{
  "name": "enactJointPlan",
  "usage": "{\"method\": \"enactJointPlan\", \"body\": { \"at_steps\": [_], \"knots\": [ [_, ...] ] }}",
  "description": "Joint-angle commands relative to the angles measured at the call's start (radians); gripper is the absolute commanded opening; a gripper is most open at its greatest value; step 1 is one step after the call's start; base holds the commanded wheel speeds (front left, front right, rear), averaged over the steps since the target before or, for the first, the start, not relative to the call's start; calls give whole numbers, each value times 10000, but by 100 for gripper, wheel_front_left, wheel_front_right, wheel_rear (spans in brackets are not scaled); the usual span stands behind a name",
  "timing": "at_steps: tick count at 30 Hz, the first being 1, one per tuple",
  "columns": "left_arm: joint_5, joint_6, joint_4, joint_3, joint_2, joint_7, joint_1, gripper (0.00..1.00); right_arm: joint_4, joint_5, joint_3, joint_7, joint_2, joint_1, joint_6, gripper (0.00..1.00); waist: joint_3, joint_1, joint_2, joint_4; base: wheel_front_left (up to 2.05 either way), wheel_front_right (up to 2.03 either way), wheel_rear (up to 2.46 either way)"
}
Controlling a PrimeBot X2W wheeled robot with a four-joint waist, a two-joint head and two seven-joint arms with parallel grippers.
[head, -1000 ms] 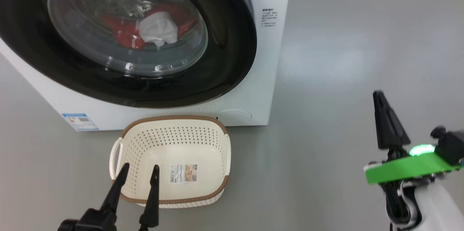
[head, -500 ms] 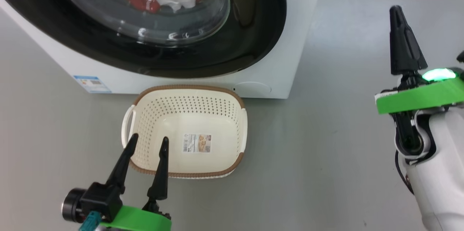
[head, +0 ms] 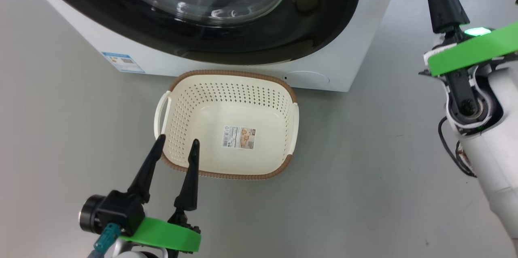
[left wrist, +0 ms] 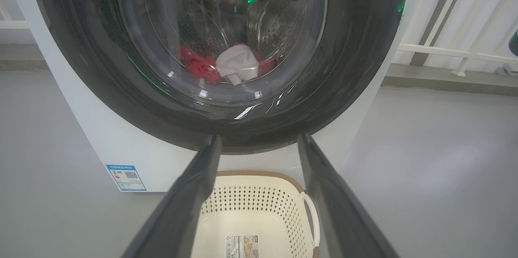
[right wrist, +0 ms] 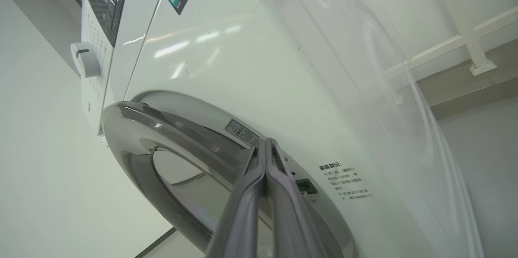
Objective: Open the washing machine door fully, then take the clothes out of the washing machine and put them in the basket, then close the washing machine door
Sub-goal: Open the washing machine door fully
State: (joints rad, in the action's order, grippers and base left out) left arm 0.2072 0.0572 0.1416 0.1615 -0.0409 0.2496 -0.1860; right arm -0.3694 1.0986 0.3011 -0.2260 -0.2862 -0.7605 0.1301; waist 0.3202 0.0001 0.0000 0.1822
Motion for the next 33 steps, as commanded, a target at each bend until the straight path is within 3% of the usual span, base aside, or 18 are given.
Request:
{"method": "enactJointPlan", "body": {
  "at_steps": [1, 11, 18, 33],
  "knots": [
    [104, -93, -207, -213, -93, 122, -284, 100, 260, 815, 345, 253, -161, -408, 6, 0, 183, 0, 0, 163, 0, 0, 0],
    [283, -123, -205, 2, -93, 122, -546, 100, 273, 3084, 1133, 1596, -962, -1470, 6, 0, 681, -1, 0, 458, 0, 0, 0],
    [381, -117, -187, 154, -93, 122, -729, 100, 36, 4625, 1193, 3108, -1164, -2130, 6, 0, 1008, -1, 0, 627, 0, 0, 0],
    [624, -146, -163, 548, -93, 122, -1017, 100, -1319, 5636, 1015, 5855, -1191, -3301, 6, 0, 1388, -1, 0, 1007, 0, 0, 0]
  ]
}}
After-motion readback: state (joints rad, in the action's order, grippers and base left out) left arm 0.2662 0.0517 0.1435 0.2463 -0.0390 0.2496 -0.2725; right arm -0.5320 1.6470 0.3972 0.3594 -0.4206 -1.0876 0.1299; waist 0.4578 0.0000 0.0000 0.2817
